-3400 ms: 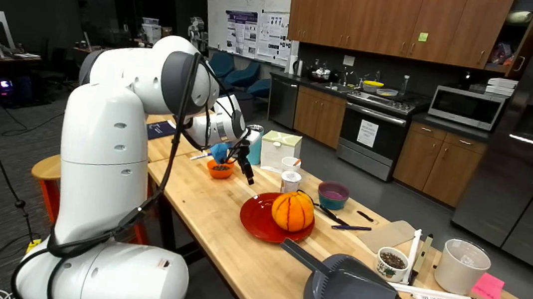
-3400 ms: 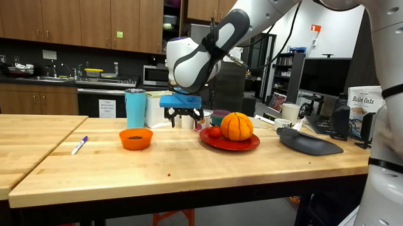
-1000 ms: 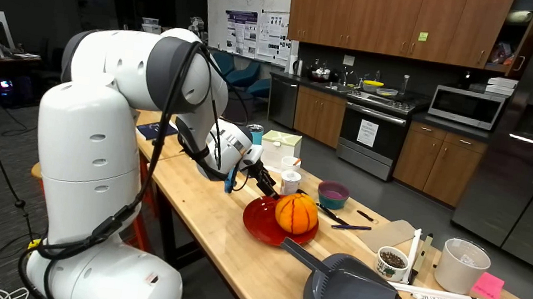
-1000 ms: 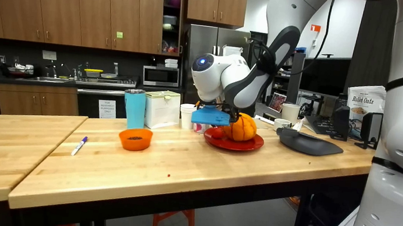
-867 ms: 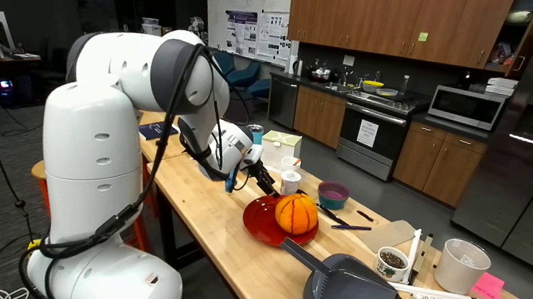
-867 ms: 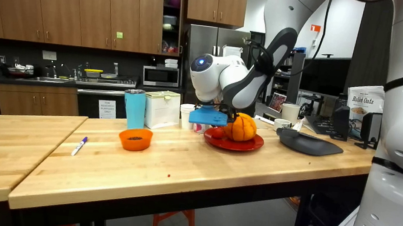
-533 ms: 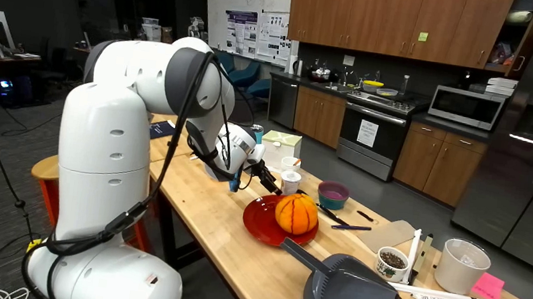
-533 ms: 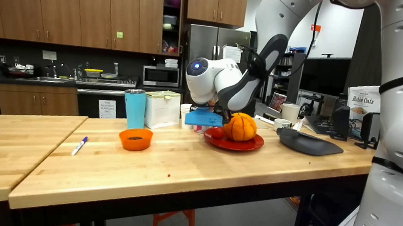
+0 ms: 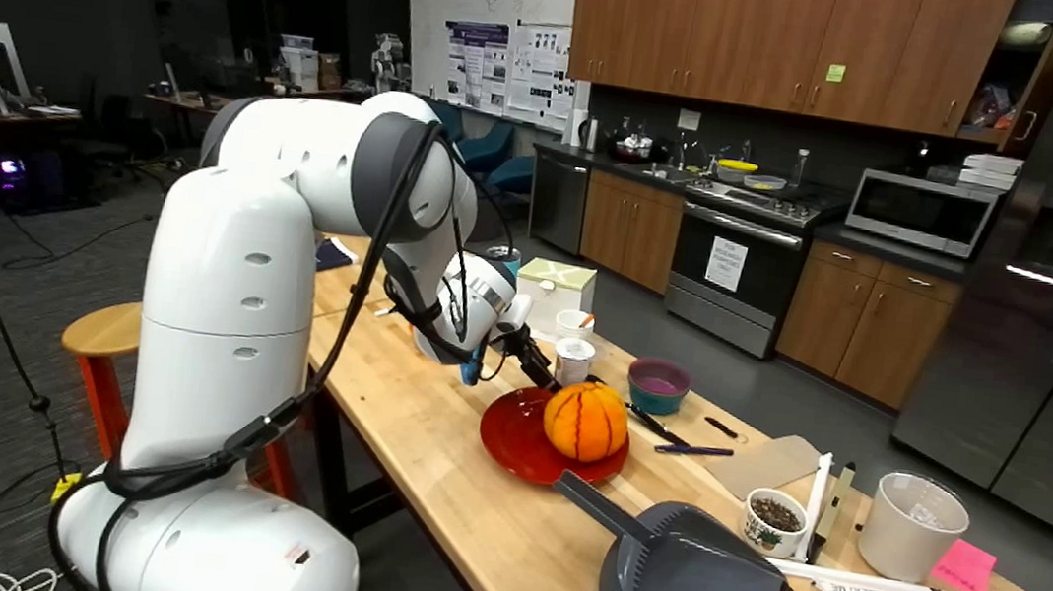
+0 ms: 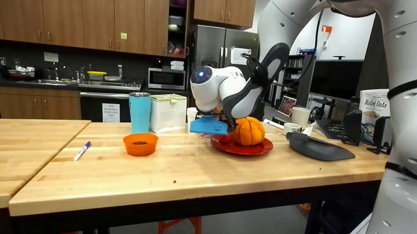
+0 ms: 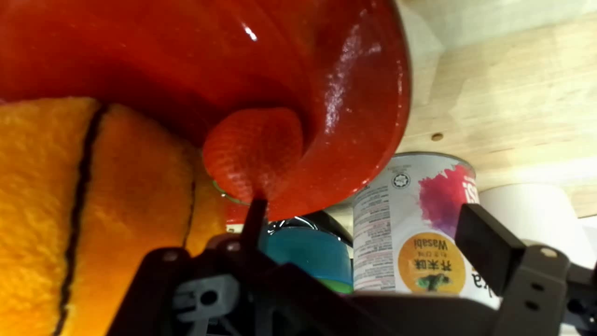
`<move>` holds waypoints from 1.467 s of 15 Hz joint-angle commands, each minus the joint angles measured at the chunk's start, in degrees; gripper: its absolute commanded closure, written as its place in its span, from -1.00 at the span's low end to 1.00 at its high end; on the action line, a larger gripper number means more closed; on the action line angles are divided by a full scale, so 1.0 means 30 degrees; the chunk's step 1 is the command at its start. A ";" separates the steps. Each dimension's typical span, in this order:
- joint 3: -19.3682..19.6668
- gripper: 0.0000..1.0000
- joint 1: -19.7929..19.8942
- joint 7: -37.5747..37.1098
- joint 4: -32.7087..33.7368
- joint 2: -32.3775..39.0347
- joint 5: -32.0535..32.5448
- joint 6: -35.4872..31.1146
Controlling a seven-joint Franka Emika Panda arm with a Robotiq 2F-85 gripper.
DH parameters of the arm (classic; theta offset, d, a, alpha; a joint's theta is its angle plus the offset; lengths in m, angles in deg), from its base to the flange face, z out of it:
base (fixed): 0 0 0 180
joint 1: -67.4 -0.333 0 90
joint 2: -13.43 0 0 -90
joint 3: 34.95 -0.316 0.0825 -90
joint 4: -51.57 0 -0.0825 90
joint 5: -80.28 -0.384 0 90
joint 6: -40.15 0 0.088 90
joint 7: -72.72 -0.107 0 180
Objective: Push the orange bowl to the left
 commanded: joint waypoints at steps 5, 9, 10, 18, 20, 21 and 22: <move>-0.0162 -1.00 0.0378 -0.1096 -0.0736 -0.0373 -0.1279 -0.0594; -0.0169 -1.00 0.0403 -0.0843 -0.0786 -0.0554 -0.2016 -0.1045; -0.0184 -1.00 0.0449 -0.0761 -0.0620 -0.0388 -0.2038 -0.1536; -0.1153 -1.00 0.0857 0.4436 -0.0119 0.1068 -0.5754 -0.6631; -0.1114 -1.00 0.0719 0.4922 -0.0459 0.0599 -0.6855 -0.5636; -0.1000 -1.00 0.0630 0.4770 -0.0613 0.0312 -0.7061 -0.5222; -0.0856 -1.00 0.0523 0.4508 -0.0714 0.0056 -0.7042 -0.5002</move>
